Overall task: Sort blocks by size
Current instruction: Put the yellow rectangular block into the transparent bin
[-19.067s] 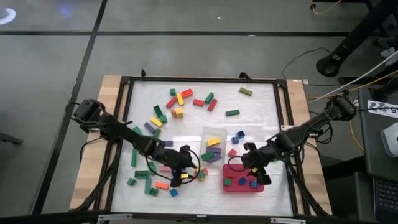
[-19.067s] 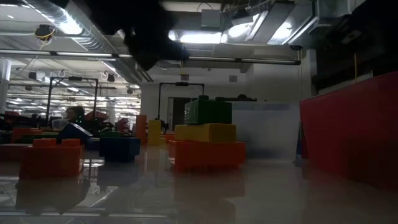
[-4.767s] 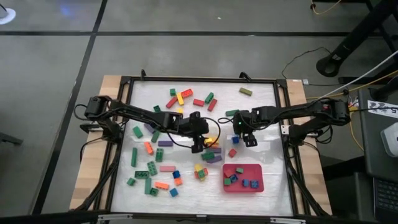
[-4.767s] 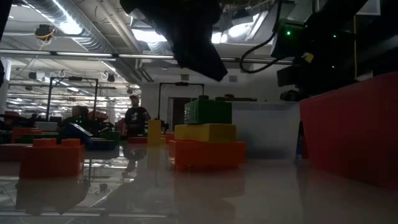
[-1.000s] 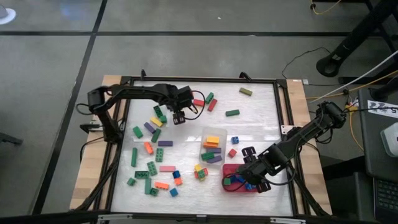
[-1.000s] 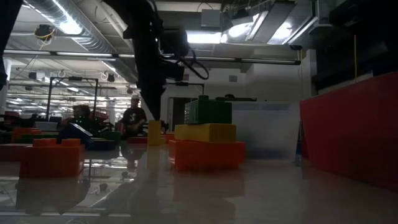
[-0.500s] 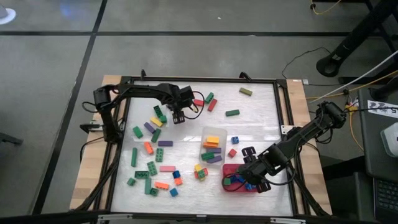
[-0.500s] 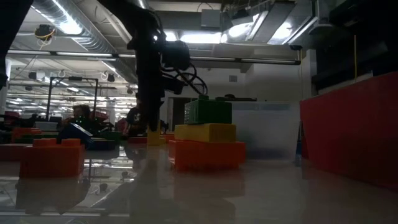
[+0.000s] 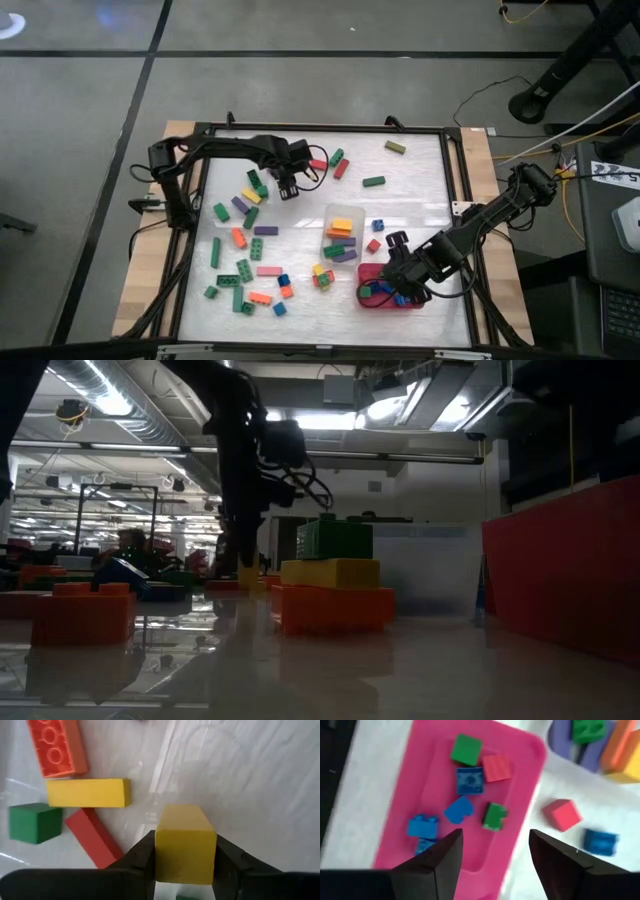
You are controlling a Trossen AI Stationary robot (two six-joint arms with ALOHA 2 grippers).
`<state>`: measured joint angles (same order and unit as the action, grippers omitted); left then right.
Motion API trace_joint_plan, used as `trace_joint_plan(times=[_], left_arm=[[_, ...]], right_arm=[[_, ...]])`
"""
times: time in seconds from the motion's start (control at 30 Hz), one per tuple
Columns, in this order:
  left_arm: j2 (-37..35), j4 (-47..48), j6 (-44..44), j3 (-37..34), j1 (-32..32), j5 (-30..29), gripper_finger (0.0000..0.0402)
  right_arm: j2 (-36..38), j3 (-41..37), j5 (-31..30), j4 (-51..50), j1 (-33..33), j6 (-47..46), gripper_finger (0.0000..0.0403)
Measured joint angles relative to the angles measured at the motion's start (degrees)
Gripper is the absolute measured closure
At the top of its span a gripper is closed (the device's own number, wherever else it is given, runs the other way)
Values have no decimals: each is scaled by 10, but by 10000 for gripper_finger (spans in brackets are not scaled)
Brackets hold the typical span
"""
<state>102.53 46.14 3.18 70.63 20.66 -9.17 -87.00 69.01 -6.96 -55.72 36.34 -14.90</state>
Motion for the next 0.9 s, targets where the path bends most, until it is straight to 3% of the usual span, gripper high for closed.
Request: trace_joint_plan(times=[0.1, 0.27, 0.47, 0.9], left_arm=[[-20, 10, -25, 5, -12, 4, 286], [-61, 0, -87, 26, -43, 64, 286], [-80, -117, -166, 30, -114, 116, 286], [-46, -326, -139, 30, -266, 79, 264]], right_arm=[[0, 0, -33, -2, -11, 16, 176], [0, -1, -41, -24, -59, 36, 176], [0, -2, -40, -24, -132, 76, 176], [0, -109, -10, 53, -267, 151, 176]])
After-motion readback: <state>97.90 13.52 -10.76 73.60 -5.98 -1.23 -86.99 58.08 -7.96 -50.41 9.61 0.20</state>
